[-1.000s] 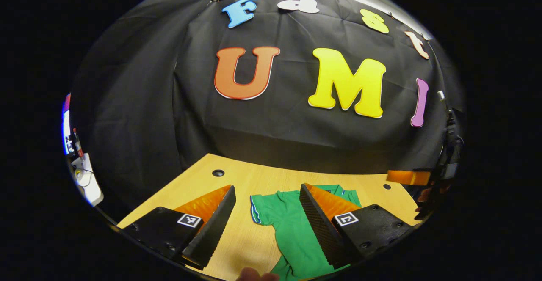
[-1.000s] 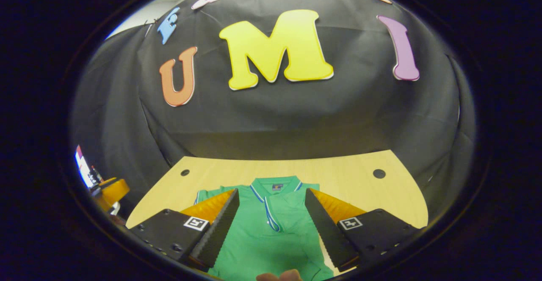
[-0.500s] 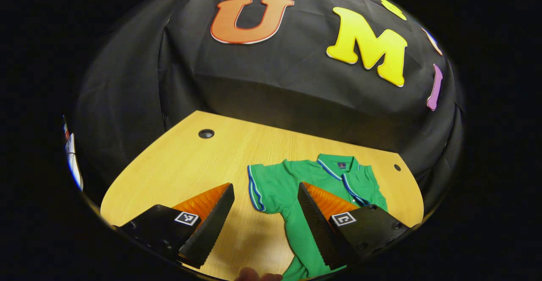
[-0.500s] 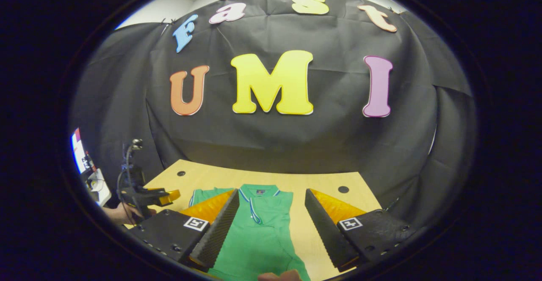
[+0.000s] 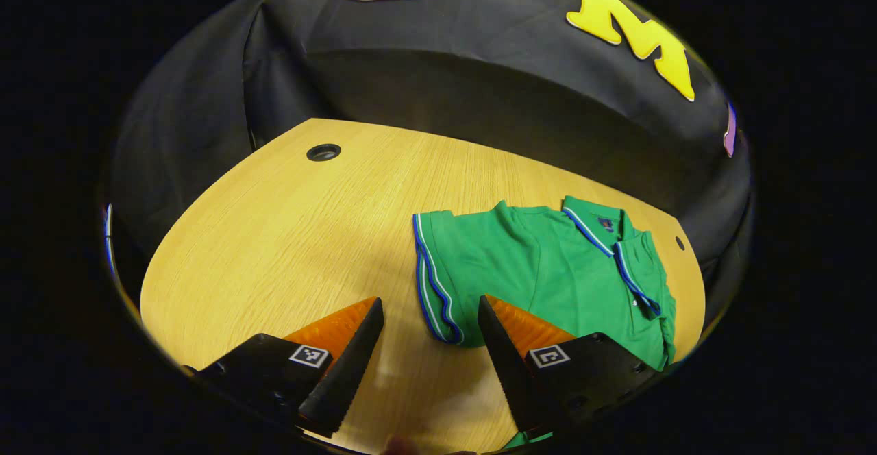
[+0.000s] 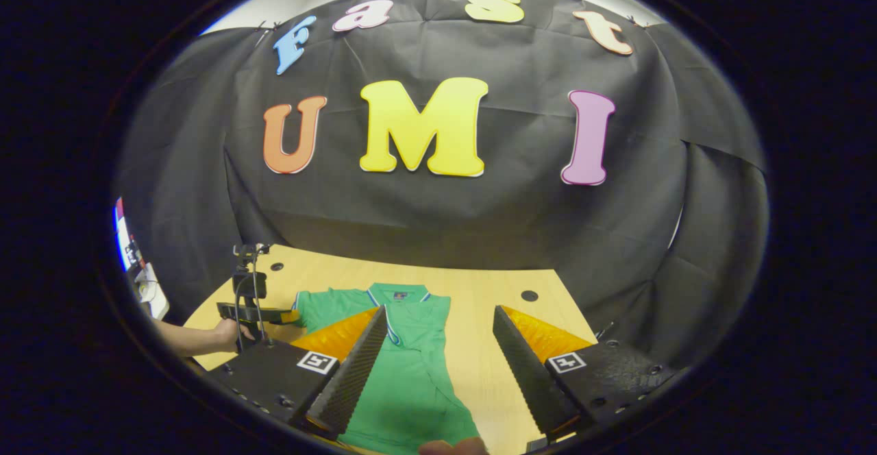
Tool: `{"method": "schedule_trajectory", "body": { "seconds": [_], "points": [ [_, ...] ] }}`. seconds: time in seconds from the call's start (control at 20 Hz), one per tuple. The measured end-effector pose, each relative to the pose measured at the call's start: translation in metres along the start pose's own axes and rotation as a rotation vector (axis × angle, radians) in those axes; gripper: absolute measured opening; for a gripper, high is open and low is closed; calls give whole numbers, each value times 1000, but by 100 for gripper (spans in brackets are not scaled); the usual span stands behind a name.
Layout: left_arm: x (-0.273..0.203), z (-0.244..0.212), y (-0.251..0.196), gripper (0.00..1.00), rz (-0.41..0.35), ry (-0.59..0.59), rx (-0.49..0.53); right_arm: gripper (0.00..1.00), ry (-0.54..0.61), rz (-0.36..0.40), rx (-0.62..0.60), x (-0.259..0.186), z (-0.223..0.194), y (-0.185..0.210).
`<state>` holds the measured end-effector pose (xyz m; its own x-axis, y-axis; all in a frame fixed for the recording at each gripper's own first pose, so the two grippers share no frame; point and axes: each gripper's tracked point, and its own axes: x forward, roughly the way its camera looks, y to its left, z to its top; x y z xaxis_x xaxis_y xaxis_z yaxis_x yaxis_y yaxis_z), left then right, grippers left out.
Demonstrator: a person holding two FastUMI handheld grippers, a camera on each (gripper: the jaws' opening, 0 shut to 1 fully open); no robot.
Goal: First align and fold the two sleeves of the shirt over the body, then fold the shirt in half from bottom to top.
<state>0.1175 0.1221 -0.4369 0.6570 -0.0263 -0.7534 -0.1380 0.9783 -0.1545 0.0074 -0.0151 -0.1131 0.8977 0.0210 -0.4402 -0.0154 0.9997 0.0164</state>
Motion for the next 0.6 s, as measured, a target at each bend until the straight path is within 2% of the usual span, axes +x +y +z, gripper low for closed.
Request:
{"method": "schedule_trajectory", "body": {
  "seconds": [0.2,0.25,0.3,0.35,0.4,0.45,0.5,0.55,0.6],
  "points": [
    [8,0,3,81,56,23,56,95,8,-27,24,3,-2,-8],
    [8,-1,3,85,71,25,82,95,10,-31,29,5,-3,-9],
    [9,-2,0,76,75,31,98,95,12,-33,32,7,-4,-9],
    [11,-1,-4,72,74,28,100,95,14,-34,34,8,-5,-9],
    [11,-1,-8,62,70,26,97,95,16,-35,35,9,-6,-9],
    [12,-1,-11,59,66,22,93,95,18,-35,37,11,-6,-9],
    [12,0,-14,39,64,22,96,95,20,-35,40,12,-6,-10],
    [14,-1,-16,34,54,25,103,95,20,-35,44,13,-6,-10],
    [11,0,-19,20,46,26,110,95,17,-37,44,14,-5,-11]
  ]
}}
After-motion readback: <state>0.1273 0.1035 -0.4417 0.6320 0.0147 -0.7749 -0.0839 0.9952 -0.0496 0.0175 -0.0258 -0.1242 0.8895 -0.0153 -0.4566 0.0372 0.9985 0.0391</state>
